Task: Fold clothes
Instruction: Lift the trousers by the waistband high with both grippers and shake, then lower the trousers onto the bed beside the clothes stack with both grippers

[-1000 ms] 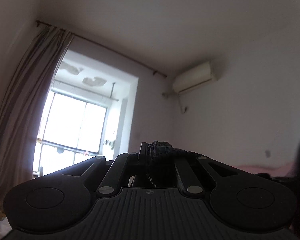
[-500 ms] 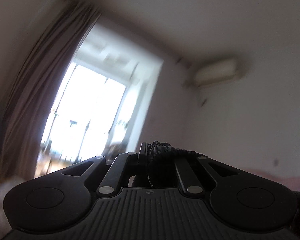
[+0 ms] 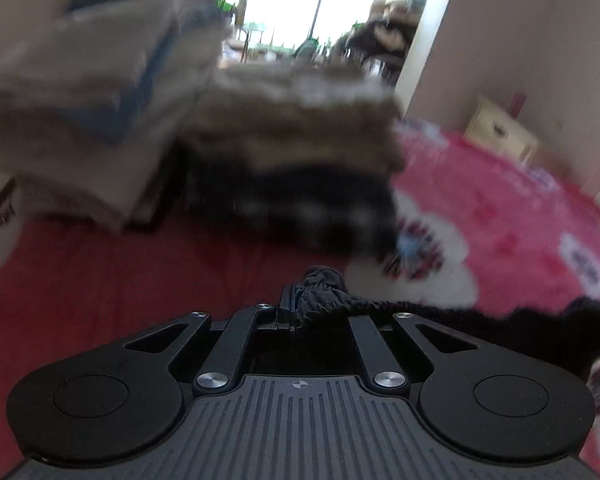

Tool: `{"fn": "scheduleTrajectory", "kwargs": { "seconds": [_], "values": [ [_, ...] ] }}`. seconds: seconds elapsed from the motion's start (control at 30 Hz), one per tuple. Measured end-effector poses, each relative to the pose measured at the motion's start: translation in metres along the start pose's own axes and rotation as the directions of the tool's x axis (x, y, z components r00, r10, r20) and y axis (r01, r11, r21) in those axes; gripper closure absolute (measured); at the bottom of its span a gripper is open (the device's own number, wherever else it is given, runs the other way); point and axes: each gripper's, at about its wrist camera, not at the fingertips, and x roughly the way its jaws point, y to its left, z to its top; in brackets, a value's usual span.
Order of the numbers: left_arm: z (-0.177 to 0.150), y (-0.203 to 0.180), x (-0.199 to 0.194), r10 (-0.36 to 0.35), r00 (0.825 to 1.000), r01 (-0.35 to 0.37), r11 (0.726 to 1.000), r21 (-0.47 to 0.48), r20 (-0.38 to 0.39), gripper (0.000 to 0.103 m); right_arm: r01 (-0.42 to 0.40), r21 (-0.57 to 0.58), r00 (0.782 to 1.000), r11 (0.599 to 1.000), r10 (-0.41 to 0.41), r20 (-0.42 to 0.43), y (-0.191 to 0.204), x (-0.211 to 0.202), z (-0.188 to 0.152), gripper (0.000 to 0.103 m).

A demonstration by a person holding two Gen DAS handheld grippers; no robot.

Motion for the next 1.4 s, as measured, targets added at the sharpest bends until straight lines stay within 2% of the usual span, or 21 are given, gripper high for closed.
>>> {"fn": "scheduleTrajectory", "kwargs": {
  "seconds": [0.17, 0.3, 0.43, 0.47, 0.53, 0.57, 0.6, 0.63, 0.7, 0.73, 0.8, 0.9, 1.0, 1.2, 1.27, 1.33, 1.37, 1.4],
  "values": [
    [0.005, -0.002, 0.024, 0.025, 1.0, -0.026, 0.998, 0.057, 0.012, 0.1, 0.023, 0.024, 1.0, 0.999, -0.023, -0.017, -0.009, 0.041, 0.021, 0.097],
    [0.023, -0.01, 0.035, 0.04, 0.997, -0.047, 0.994, 0.097, 0.069, 0.1, 0.032, 0.024, 0.999, 0.999, -0.032, -0.006, -0.01, 0.059, 0.027, 0.097],
    [0.046, -0.008, 0.058, 0.073, 0.993, -0.081, 0.994, 0.078, 0.093, 0.099, 0.036, 0.034, 0.999, 0.999, -0.036, -0.006, -0.013, 0.094, 0.041, 0.097],
    [0.049, -0.008, 0.067, 0.073, 0.994, -0.08, 0.993, 0.088, 0.077, 0.099, 0.031, 0.044, 0.999, 0.999, -0.031, -0.021, -0.014, 0.104, 0.042, 0.096],
    [0.053, -0.006, 0.085, 0.061, 0.998, -0.063, 0.992, 0.105, 0.027, 0.096, 0.015, 0.074, 0.998, 0.997, -0.01, -0.068, -0.017, 0.125, 0.04, 0.091],
    [0.052, -0.003, 0.094, 0.05, 0.999, -0.05, 0.993, 0.102, -0.003, 0.094, 0.0, 0.099, 0.994, 0.995, 0.011, -0.108, -0.021, 0.137, 0.037, 0.082],
    [0.05, 0.0, 0.103, 0.041, 0.998, -0.037, 0.994, 0.099, -0.04, 0.085, -0.014, 0.125, 0.989, 0.992, 0.032, -0.148, -0.025, 0.149, 0.034, 0.066],
    [0.049, 0.004, 0.109, 0.035, 0.997, -0.029, 0.996, 0.083, -0.072, 0.074, -0.022, 0.147, 0.985, 0.989, 0.046, -0.164, -0.029, 0.155, 0.03, 0.06],
    [0.046, 0.015, 0.117, 0.009, 0.993, -0.006, 1.0, 0.028, -0.118, 0.07, -0.034, 0.185, 0.982, 0.982, 0.067, -0.176, -0.038, 0.159, 0.023, 0.052],
    [0.045, 0.022, 0.117, -0.017, 0.993, 0.016, 1.0, -0.01, -0.118, 0.067, -0.047, 0.208, 0.983, 0.977, 0.083, -0.166, -0.042, 0.156, 0.021, 0.05],
    [0.047, 0.034, 0.114, -0.071, 0.991, 0.064, 0.995, -0.071, -0.112, 0.062, -0.081, 0.254, 0.984, 0.964, 0.117, -0.131, -0.051, 0.143, 0.019, 0.039],
    [0.052, 0.048, 0.107, -0.133, 0.987, 0.121, 0.984, -0.131, -0.087, 0.054, -0.133, 0.32, 0.983, 0.938, 0.165, -0.076, -0.065, 0.124, 0.015, 0.032],
    [0.057, 0.056, 0.096, -0.185, 0.981, 0.174, 0.973, -0.154, -0.062, 0.052, -0.187, 0.382, 0.978, 0.905, 0.209, -0.018, -0.078, 0.104, 0.012, 0.03],
    [0.059, 0.069, 0.073, -0.301, 0.953, 0.287, 0.933, -0.217, -0.032, 0.047, -0.285, 0.48, 0.957, 0.83, 0.275, 0.093, -0.102, 0.069, 0.006, 0.03],
    [0.062, 0.077, 0.077, -0.346, 0.937, 0.319, 0.906, -0.28, -0.052, 0.044, -0.278, 0.478, 0.959, 0.833, 0.271, 0.085, -0.098, 0.066, 0.005, 0.03],
    [0.062, 0.086, 0.091, -0.382, 0.919, 0.318, 0.866, -0.387, -0.1, 0.042, -0.265, 0.477, 0.961, 0.838, 0.267, 0.065, -0.092, 0.067, 0.004, 0.03],
    [0.062, 0.09, 0.098, -0.4, 0.908, 0.312, 0.842, -0.44, -0.122, 0.041, -0.259, 0.48, 0.962, 0.838, 0.267, 0.053, -0.089, 0.067, 0.002, 0.03],
    [0.06, 0.094, 0.109, -0.394, 0.904, 0.265, 0.821, -0.507, -0.166, 0.041, -0.255, 0.486, 0.962, 0.836, 0.27, 0.041, -0.086, 0.067, 0.001, 0.03]
  ]
}}
